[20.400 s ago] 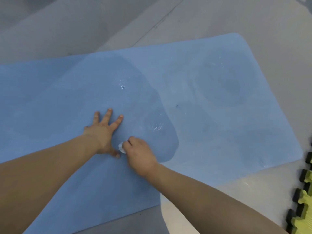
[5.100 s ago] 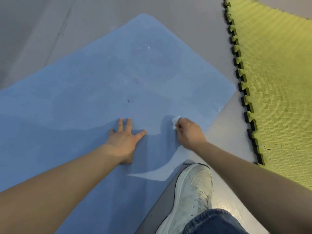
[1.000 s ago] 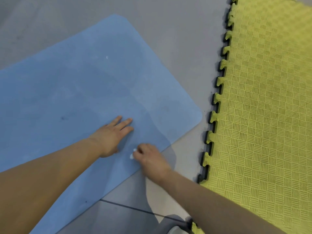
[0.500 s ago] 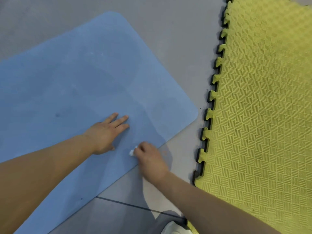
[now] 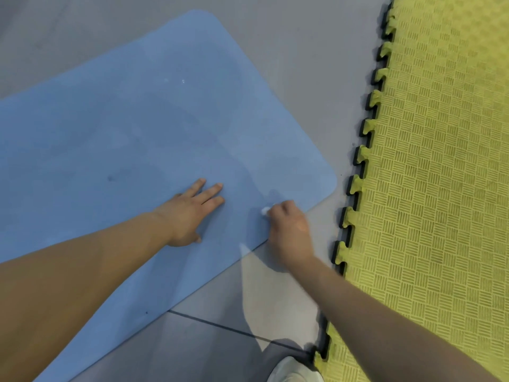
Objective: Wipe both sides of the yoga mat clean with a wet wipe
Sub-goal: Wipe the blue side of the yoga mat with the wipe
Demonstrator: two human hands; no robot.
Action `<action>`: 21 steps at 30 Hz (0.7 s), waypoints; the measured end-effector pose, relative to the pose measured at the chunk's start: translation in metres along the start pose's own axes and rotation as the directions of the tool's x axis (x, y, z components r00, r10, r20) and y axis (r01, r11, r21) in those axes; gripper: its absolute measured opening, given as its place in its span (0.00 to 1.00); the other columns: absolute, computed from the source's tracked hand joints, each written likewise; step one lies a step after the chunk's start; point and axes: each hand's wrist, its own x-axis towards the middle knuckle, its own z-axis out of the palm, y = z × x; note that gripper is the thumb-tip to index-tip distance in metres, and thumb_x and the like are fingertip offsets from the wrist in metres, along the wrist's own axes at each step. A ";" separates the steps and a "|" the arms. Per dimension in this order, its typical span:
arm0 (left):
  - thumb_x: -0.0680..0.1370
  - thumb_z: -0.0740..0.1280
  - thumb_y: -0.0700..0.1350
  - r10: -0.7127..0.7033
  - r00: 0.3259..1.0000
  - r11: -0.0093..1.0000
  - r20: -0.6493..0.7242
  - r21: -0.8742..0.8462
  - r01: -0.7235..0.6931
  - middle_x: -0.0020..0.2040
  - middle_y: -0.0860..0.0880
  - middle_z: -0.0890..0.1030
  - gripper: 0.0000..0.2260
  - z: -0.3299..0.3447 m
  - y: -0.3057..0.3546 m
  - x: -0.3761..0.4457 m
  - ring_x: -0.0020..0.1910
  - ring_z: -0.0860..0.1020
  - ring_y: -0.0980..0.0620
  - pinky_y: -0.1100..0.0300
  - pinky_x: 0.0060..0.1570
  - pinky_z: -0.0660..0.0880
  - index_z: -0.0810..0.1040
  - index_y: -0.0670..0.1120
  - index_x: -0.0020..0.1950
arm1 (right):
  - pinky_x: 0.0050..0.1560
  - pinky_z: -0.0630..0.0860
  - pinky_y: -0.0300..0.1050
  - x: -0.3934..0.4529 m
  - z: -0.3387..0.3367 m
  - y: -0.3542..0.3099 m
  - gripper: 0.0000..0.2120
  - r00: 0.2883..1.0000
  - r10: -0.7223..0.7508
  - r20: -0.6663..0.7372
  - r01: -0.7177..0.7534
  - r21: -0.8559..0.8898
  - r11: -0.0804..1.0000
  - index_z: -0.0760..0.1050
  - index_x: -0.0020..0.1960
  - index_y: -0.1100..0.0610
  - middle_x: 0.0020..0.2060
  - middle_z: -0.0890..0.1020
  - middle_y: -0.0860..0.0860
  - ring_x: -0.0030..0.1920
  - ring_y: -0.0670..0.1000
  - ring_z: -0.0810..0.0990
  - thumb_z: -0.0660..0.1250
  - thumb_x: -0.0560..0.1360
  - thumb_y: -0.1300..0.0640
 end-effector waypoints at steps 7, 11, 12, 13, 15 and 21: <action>0.80 0.69 0.50 0.023 1.000 0.999 0.021 0.044 -0.024 0.79 0.55 0.29 0.42 -0.004 -0.004 0.000 0.80 0.33 0.46 0.50 0.78 0.58 0.41 0.54 0.82 | 0.42 0.72 0.51 -0.072 0.060 -0.105 0.13 0.729 -0.588 0.349 0.513 0.290 0.808 0.77 0.48 0.62 0.42 0.74 0.59 0.39 0.59 0.73 0.55 0.72 0.65; 0.79 0.65 0.59 -0.021 1.000 0.998 -0.016 0.053 0.022 0.80 0.53 0.31 0.41 -0.001 0.007 -0.001 0.80 0.36 0.44 0.44 0.76 0.60 0.43 0.52 0.82 | 0.41 0.67 0.48 -0.028 0.036 -0.063 0.07 0.843 -0.483 0.237 0.458 0.153 0.875 0.78 0.51 0.60 0.43 0.75 0.58 0.43 0.59 0.75 0.64 0.74 0.63; 0.80 0.63 0.60 -0.030 0.998 0.999 -0.046 0.040 0.032 0.81 0.53 0.33 0.38 -0.001 0.010 -0.001 0.81 0.37 0.44 0.43 0.76 0.59 0.45 0.53 0.82 | 0.41 0.67 0.48 -0.013 0.025 -0.047 0.07 0.890 -0.418 0.182 0.408 0.091 0.909 0.78 0.50 0.60 0.43 0.75 0.57 0.43 0.58 0.74 0.63 0.76 0.60; 0.81 0.61 0.60 -0.039 0.996 0.999 -0.081 0.023 0.041 0.82 0.53 0.36 0.35 0.000 0.012 0.000 0.81 0.39 0.44 0.43 0.76 0.59 0.47 0.53 0.82 | 0.41 0.68 0.48 0.001 0.014 -0.027 0.07 0.935 -0.337 0.110 0.333 0.052 0.942 0.78 0.48 0.59 0.42 0.75 0.57 0.42 0.58 0.74 0.63 0.76 0.57; 0.82 0.59 0.59 -0.054 0.989 0.999 -0.138 -0.002 0.054 0.82 0.52 0.41 0.30 0.000 0.015 0.002 0.81 0.43 0.43 0.44 0.76 0.58 0.52 0.53 0.81 | 0.42 0.71 0.47 0.028 -0.008 0.018 0.07 0.993 -0.119 -0.002 0.119 0.000 0.993 0.78 0.45 0.58 0.41 0.75 0.55 0.42 0.58 0.75 0.63 0.74 0.56; 0.79 0.64 0.61 -0.110 0.974 0.994 -0.199 -0.006 0.111 0.81 0.49 0.44 0.34 -0.008 0.016 0.009 0.79 0.49 0.43 0.47 0.76 0.58 0.53 0.53 0.80 | 0.39 0.75 0.54 0.043 -0.013 0.040 0.08 0.987 0.071 -0.142 -0.069 0.016 0.997 0.79 0.48 0.61 0.41 0.75 0.59 0.39 0.61 0.75 0.63 0.72 0.62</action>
